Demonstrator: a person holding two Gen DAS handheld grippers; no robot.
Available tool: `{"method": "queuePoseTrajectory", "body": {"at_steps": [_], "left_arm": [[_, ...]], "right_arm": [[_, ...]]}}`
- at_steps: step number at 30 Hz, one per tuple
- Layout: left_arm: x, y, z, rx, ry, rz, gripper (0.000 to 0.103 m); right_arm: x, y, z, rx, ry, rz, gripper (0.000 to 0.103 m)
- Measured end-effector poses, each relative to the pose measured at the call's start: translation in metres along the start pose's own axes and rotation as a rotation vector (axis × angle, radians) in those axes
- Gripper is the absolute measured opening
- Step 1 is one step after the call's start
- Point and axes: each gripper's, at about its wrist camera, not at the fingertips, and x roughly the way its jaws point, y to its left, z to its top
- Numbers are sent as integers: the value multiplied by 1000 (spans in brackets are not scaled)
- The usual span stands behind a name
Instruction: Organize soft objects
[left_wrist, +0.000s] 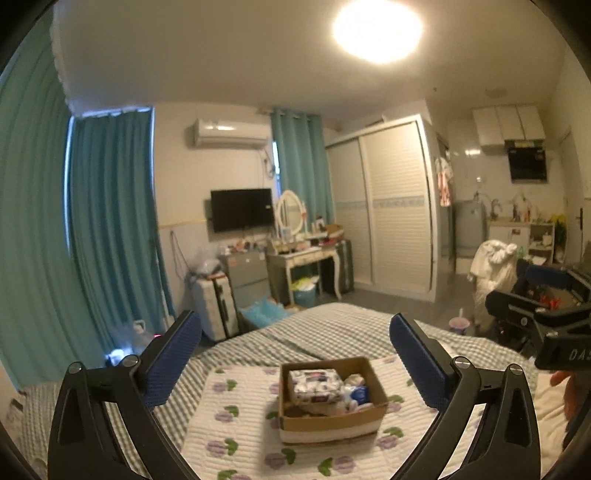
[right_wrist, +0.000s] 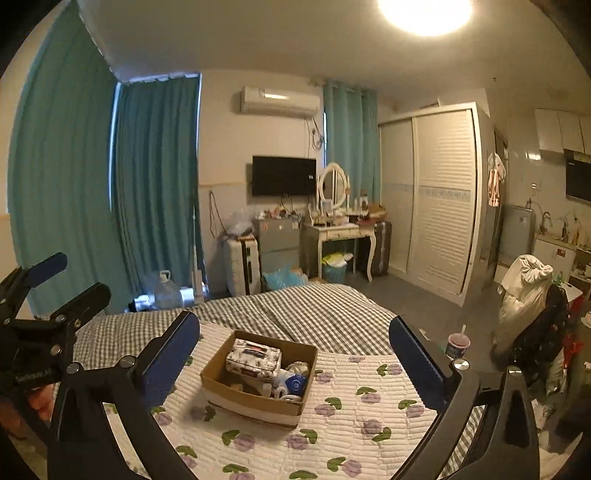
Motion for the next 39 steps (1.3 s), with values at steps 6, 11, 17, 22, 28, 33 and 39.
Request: {"method": "queuePoseTrajectory", "body": {"at_steps": [6,11,17,22,28,33,39], "left_arm": [[5,0,-41,-22,11,-2,103],[29,-6,-82,5,42,21,103],[57,-9,-115,-5,127,19,103],[63,-7,-124,-27,155,16,103],[64,-7,-127,-30,177,10,103],[63,-7,-129,-21,186,14,103],[62,-7,-130,-22,181,17,103]], "right_arm": [[15,-1,-57,12,-13,-10,103],[53,-15,-104,86,22,1,103],[76,-26,-125,105,65,-22,103],[86,-30,-133,112,94,-27,103],[94,-24,-139,101,119,-21,103],[96,-19,-141,97,126,-14,103],[97,-16,-144,84,134,-15,103]]}}
